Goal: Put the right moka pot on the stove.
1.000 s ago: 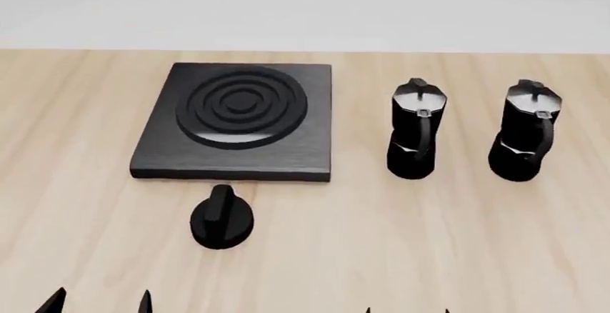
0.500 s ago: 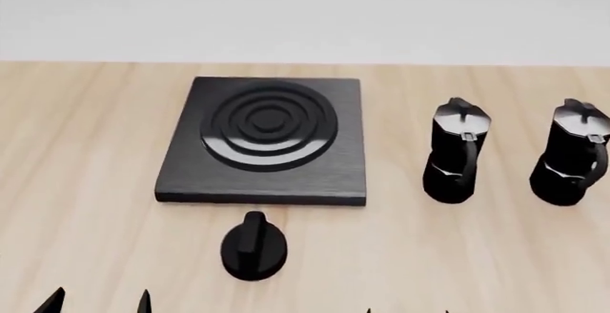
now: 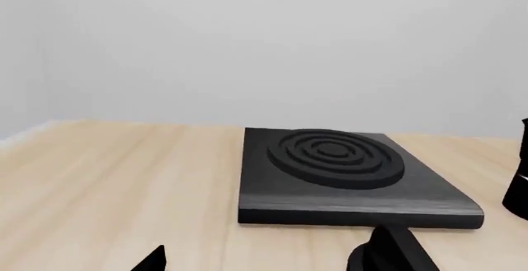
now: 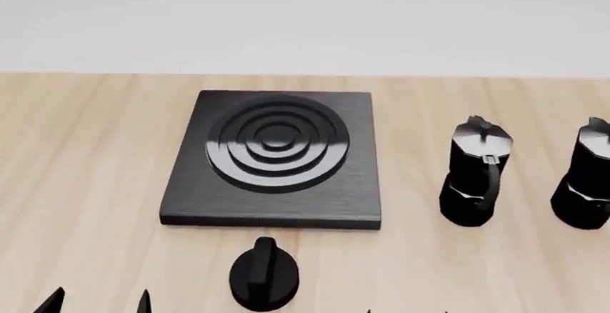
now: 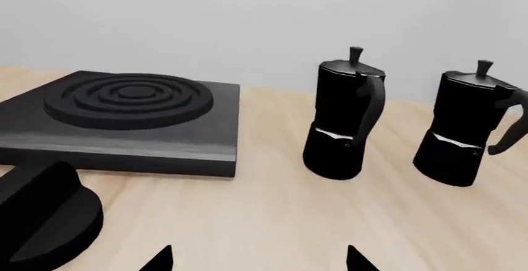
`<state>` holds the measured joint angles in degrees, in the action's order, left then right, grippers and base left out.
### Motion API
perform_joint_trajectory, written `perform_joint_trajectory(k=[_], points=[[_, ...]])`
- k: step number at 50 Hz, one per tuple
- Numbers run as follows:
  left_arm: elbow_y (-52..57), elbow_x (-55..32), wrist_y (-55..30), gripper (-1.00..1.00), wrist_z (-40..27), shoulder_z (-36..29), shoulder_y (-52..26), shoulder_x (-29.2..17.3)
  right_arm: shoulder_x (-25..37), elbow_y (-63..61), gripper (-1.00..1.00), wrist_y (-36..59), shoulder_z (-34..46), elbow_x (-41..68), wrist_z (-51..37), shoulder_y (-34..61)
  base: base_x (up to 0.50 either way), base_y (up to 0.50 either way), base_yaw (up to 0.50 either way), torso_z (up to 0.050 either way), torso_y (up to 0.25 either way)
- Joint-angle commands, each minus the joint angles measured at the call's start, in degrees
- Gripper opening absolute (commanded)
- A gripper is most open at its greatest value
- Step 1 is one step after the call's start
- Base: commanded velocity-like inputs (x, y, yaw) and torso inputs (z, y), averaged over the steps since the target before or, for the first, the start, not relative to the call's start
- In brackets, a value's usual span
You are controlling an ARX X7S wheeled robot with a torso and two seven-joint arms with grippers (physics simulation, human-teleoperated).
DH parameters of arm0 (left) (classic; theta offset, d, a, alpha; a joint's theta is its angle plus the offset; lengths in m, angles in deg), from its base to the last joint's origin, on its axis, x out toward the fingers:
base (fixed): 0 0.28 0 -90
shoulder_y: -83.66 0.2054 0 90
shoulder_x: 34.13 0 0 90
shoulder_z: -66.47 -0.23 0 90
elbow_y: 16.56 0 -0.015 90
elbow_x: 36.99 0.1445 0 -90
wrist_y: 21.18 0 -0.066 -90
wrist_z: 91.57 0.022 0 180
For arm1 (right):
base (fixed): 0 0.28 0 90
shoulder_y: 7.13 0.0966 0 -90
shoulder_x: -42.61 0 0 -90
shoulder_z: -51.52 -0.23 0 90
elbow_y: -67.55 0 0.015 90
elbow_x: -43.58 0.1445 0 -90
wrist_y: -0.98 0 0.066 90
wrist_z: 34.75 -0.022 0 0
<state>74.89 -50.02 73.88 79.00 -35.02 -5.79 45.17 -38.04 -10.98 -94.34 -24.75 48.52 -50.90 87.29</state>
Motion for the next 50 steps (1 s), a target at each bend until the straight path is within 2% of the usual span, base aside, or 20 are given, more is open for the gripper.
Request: perform_joint_trajectory(k=[1, 31, 50], points=[[-0.2, -0.2, 0.3, 1.00, -0.3, -0.3, -0.1, -0.2, 0.2, 0.5, 1.00, -0.3, 0.2, 0.6, -0.2, 0.2, 0.14, 0.00, 0.00, 0.000, 0.000], [-0.2, -0.6, 0.5, 1.00, -1.4, -1.1, -0.2, -0.9, 1.0, -0.1, 1.00, 0.1, 0.8, 1.9, -0.8, 0.1, 0.12, 0.00, 0.00, 0.000, 0.000], [-0.2, -1.0, 0.6, 1.00, -1.8, -1.6, -0.3, -1.3, 1.3, 1.1, 1.00, -0.4, 1.0, 2.9, -0.8, 0.5, 0.02, 0.00, 0.00, 0.000, 0.000]])
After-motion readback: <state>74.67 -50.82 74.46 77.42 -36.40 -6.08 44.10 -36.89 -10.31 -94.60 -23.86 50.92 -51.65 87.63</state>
